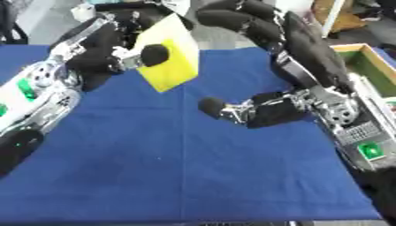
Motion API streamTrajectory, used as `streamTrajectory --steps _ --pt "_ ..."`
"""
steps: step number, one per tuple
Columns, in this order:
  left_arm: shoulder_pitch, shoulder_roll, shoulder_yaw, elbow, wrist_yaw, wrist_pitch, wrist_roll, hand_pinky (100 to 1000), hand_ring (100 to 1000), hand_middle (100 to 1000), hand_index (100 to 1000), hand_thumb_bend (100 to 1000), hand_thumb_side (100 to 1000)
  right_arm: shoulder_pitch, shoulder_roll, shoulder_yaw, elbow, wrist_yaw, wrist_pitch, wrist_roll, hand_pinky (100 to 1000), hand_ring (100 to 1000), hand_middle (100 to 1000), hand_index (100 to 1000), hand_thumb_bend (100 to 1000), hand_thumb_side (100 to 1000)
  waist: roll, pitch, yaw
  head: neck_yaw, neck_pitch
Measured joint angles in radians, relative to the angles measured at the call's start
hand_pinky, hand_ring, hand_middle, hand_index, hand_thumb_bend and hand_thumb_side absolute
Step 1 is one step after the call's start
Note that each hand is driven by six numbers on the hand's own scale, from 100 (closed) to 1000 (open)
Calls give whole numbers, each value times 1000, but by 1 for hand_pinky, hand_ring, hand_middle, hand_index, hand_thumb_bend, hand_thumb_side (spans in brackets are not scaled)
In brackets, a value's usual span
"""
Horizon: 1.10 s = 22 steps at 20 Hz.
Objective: Pick up the objects with one hand, pass them to the other hand, and then place them into the box on the other side of the table.
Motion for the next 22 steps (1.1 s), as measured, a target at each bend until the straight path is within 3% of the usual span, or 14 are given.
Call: streamTrajectory --steps 13,22 --pt "-11 26 -5 -52 27 35 -57 500 487 472 561 767 252 -15 -9 11 22 48 -42 6 809 780 817 912 457 227 0 0 5 -3 0" --pt "-31 35 -58 -53 13 112 -116 506 488 473 564 728 224 -24 -8 10 19 66 -48 0 807 774 816 910 461 213 0 0 1 2 0"
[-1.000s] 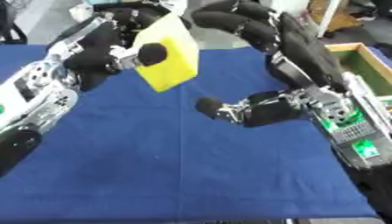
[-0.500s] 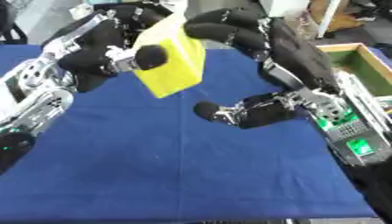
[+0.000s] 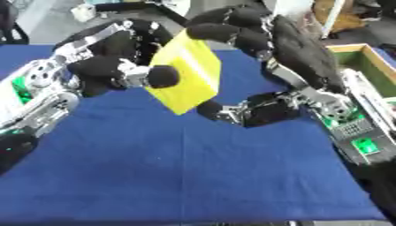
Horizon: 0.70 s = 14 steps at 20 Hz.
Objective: Pick up the objects with one hand, pass them to the other hand, and then place them into the box on the other side of the table.
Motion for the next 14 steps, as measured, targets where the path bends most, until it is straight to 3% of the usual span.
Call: streamTrajectory --steps 14 --pt "-39 7 -30 -1 -2 67 -20 513 487 472 563 713 208 -9 3 6 -3 26 -17 7 805 771 811 890 460 211 0 0 -5 1 0"
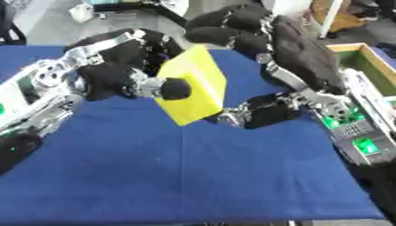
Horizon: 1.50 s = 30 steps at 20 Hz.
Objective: Pick up the objects with one hand, pass them to the other hand, and then place them into the box on the other side of the table.
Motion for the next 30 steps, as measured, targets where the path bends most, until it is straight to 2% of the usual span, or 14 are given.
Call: streamTrajectory --steps 7,8,12,14,16,18,19,20,21,23,26,30 --pt "-20 -2 -10 0 0 11 -9 515 487 473 565 716 211 -1 8 11 0 -7 -18 35 806 772 796 813 381 130 0 0 2 0 0" --pt "-23 -2 -11 0 -1 12 -11 515 487 473 565 718 212 -1 8 14 0 -9 -19 38 805 771 793 781 345 100 0 0 2 0 0" --pt "-29 -3 -11 3 -7 17 -20 516 491 480 572 734 218 -1 13 14 0 -15 -14 43 796 760 772 598 227 100 0 0 3 0 0" --pt "-29 -5 -11 3 -10 18 -22 518 492 482 575 742 225 -1 13 14 0 -15 -8 39 793 755 764 548 201 100 0 0 3 0 0" --pt "-29 -5 -10 3 -13 15 -26 520 496 487 581 758 238 -1 13 14 0 -15 0 31 791 753 762 543 202 100 0 0 3 0 0" --pt "-28 -5 -10 3 -18 11 -32 525 508 503 600 818 292 -1 13 14 1 -13 7 19 789 748 758 539 201 100 0 0 4 0 0" --pt "-27 -5 -9 3 -19 8 -35 531 520 518 617 889 359 -1 13 13 1 -12 10 12 789 746 756 538 200 100 0 0 4 0 0" --pt "-24 -5 -9 3 -23 4 -39 532 522 520 619 898 368 -1 13 11 1 -10 13 4 789 745 756 537 200 100 0 0 4 -1 0" --pt "-19 -5 -7 3 -27 0 -43 545 545 547 652 969 437 -1 13 8 1 -8 17 -3 788 744 755 536 203 100 0 0 4 -1 0" --pt "-12 -4 4 2 -36 -13 -50 557 566 570 675 1000 493 -1 13 5 1 -7 21 -15 788 743 754 535 204 100 0 0 7 -1 0" --pt "8 1 31 -2 -58 -44 -53 590 624 631 731 1000 572 -1 4 -10 0 -7 32 -32 787 743 753 535 206 100 0 0 8 -2 0" --pt "51 12 97 -3 -111 -94 -30 614 680 692 761 1000 613 -5 -28 -41 4 -11 56 -54 787 744 752 536 207 100 0 0 9 -9 0"
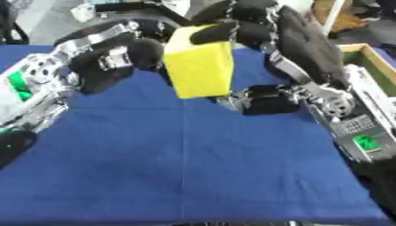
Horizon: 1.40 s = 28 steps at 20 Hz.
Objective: Pick up the objects with one hand, pass them to the other hand, and then place them into the box on the other side of the table.
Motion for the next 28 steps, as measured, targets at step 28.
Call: streamTrajectory --steps 28 --pt "287 -81 245 14 -116 -162 333 565 596 596 669 983 646 -159 -62 -486 1103 166 351 -399 804 825 778 630 100 100 2 1 35 -128 0"
